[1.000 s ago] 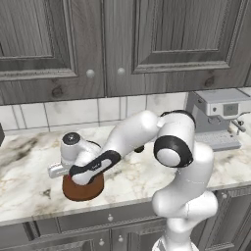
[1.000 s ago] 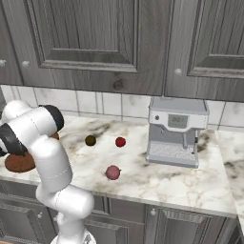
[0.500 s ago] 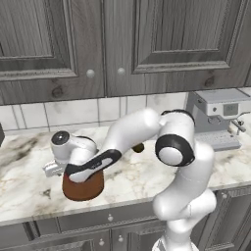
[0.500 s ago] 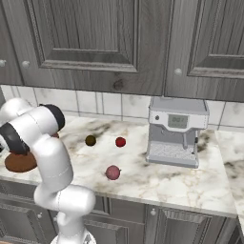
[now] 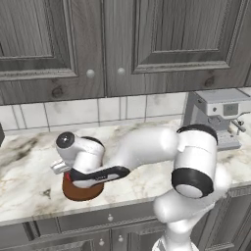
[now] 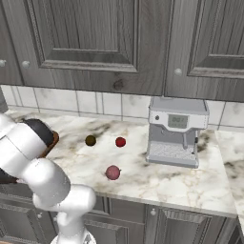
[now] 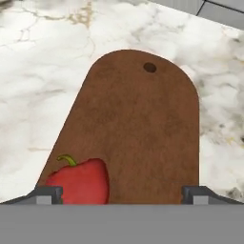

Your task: Place the avocado, onion, tomato, and bell pepper on the cutting board.

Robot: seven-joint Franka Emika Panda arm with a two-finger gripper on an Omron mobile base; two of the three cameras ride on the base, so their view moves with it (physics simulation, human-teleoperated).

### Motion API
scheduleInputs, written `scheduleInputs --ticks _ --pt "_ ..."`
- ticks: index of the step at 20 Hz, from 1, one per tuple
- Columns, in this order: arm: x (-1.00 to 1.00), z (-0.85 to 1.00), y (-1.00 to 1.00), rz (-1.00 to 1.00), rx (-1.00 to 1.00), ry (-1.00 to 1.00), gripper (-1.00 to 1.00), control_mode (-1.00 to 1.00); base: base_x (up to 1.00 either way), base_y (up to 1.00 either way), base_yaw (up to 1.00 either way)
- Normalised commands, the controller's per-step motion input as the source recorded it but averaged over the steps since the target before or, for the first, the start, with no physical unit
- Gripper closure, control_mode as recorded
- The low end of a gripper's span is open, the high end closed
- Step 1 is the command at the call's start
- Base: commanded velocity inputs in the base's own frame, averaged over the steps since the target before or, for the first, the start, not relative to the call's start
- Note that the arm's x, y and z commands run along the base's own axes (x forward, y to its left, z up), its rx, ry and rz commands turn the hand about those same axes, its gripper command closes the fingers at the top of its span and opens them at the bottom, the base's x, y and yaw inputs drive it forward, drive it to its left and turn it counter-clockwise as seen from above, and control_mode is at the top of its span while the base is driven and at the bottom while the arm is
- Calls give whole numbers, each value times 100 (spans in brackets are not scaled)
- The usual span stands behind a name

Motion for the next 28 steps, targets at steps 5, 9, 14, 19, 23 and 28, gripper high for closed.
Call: scheduleInputs --ticks 5,9,14,19,23,28 --pt "-53 87 -82 0 3 -20 -100 -100 0 0 0" --pt "-70 89 -82 0 12 -13 -100 -100 0 0 0" --pt "-85 66 -78 0 18 -9 -100 -100 0 0 0" --pt "-85 71 -82 1 12 -14 -100 -100 0 0 0" --pt "-64 76 -77 2 1 -7 -100 -100 0 0 0" --pt "-44 70 -70 0 1 2 -100 -100 0 0 0"
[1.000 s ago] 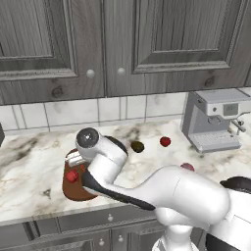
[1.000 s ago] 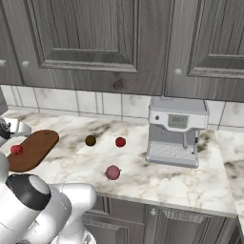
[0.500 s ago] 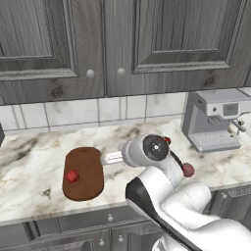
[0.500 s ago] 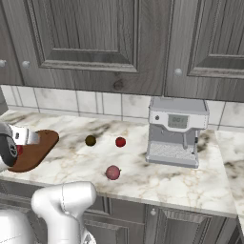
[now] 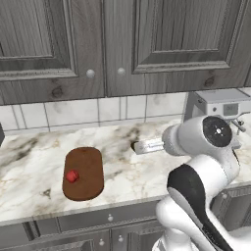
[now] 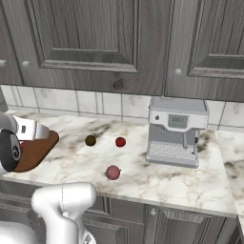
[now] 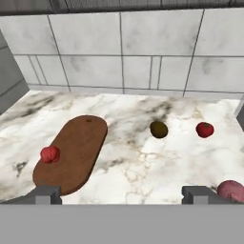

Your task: Place the avocado, onion, tomato, and bell pepper on the cutting board.

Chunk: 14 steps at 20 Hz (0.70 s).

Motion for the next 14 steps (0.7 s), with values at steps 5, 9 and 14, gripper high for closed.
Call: scheduleInputs --ticks 5,9,14 --pt "-19 46 -51 0 2 15 -100 -100 0 0 0" --pt "-5 -11 -17 0 0 -4 -100 -100 0 0 0" --pt "-5 -37 -42 -3 0 -4 -100 -100 0 0 0"
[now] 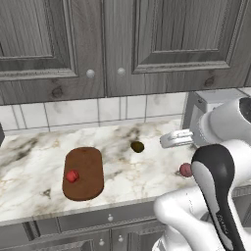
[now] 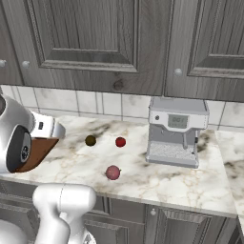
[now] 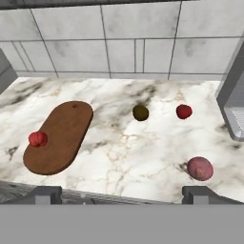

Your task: Place the avocado, onion, tomato, and bell pepper on the cutting board.

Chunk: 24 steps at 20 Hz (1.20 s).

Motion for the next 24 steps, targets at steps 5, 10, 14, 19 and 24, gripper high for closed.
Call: scheduleInputs --ticks 5,10,14,19,24 --pt "0 -41 -61 -10 0 4 -100 -100 0 0 0" --pt "21 -16 -45 -5 0 13 -100 -100 0 0 0" --pt "30 -24 -36 -4 0 15 -100 -100 0 0 0" --pt "28 -42 -29 -2 0 11 -100 -100 0 0 0" --pt "36 -33 -11 0 0 -1 -100 -100 0 0 0"
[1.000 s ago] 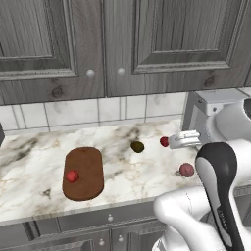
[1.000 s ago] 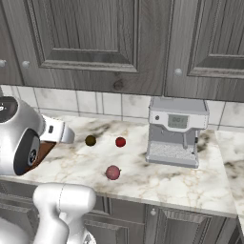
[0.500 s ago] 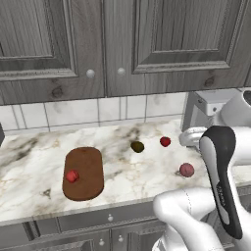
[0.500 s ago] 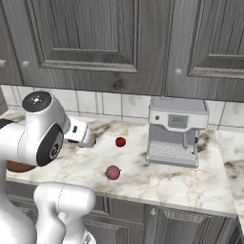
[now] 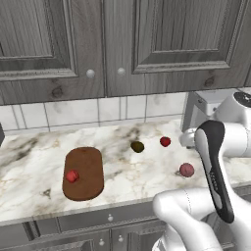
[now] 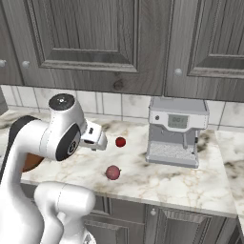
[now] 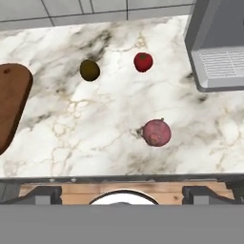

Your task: Place the avocado, onion, tomato, and bell pepper on the cutting board.

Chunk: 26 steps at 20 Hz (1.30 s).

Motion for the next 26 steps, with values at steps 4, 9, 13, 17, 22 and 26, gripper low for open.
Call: scheduleInputs --ticks 4,9,13,17,22,26 --pt "38 -32 -19 0 0 0 -100 -100 0 0 0" --pt "33 -39 -15 0 -13 1 -100 -100 0 0 0" --pt "34 -34 -5 0 -6 9 -100 -100 0 0 0" --pt "31 -21 -7 0 0 6 -100 -100 0 0 0" --pt "37 -23 -11 0 0 7 -100 -100 0 0 0" --pt "31 -29 -19 0 0 7 -100 -100 0 0 0"
